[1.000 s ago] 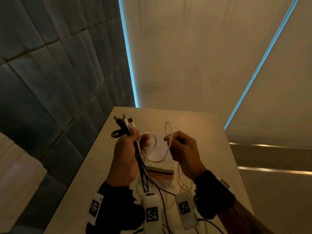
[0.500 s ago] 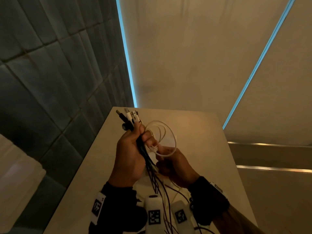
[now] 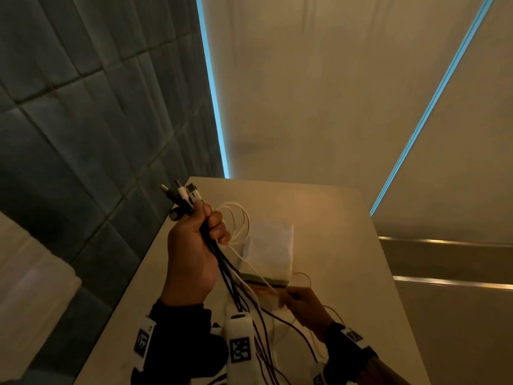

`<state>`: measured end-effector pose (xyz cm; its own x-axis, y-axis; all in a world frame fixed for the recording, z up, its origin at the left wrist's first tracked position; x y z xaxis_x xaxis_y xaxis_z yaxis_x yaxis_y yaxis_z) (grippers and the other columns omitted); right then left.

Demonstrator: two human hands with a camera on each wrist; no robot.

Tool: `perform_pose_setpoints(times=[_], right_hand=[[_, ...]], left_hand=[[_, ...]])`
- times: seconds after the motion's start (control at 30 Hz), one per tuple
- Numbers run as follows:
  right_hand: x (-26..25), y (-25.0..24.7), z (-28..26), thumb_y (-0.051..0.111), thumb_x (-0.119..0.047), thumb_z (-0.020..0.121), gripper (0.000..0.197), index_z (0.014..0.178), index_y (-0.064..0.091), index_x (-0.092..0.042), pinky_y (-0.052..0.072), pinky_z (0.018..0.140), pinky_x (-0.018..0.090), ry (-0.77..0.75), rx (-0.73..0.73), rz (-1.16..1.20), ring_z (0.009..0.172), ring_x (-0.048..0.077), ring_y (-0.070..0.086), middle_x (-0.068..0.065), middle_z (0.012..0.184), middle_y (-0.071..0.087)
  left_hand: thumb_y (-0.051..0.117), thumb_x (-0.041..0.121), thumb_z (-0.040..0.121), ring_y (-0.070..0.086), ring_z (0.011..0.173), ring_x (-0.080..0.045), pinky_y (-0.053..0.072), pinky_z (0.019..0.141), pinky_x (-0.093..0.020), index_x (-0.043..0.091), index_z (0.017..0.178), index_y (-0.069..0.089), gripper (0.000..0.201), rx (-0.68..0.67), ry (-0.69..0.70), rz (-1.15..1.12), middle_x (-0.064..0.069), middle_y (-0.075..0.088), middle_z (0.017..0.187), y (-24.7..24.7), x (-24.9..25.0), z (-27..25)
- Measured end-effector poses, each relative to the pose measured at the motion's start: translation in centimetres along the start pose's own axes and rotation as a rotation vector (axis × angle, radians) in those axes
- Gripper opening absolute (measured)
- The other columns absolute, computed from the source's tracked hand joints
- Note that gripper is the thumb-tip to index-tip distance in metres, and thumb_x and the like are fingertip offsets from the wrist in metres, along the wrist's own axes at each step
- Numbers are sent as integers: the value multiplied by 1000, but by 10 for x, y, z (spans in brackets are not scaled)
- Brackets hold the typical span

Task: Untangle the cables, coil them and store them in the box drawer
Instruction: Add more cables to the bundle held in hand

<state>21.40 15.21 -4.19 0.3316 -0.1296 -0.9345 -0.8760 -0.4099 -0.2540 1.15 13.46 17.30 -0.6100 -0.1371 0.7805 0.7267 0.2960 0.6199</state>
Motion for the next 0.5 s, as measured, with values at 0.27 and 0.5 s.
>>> perform_pose_setpoints(times=[0.27, 0.5], right_hand=[[-120, -48, -3, 59, -8, 91, 12, 80, 63, -4, 20, 43, 25, -162, 207, 492, 45, 14, 28, 3, 55, 39], [-206, -14, -35, 63, -2, 89, 10, 81, 64, 4, 34, 47, 19, -461, -175, 251, 47, 8, 43, 2, 58, 56]], left_hand=[[36, 22, 102, 43, 48, -10, 32, 51, -24, 17, 73, 45, 31, 151, -79, 179, 2, 52, 60, -6, -23, 0], [42, 23, 101, 57, 63, -20, 48, 62, -32, 13, 79, 55, 27, -15, -150, 91, -8, 63, 70, 41, -33, -12]])
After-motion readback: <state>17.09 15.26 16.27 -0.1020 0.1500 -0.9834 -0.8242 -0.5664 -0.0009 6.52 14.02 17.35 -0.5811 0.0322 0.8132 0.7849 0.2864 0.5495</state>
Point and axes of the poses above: each hand's wrist, its own z-axis towards the middle knuckle, its own y-axis out of the palm, x = y × z, the point moved 9 cm from there along z, towards the middle knuckle
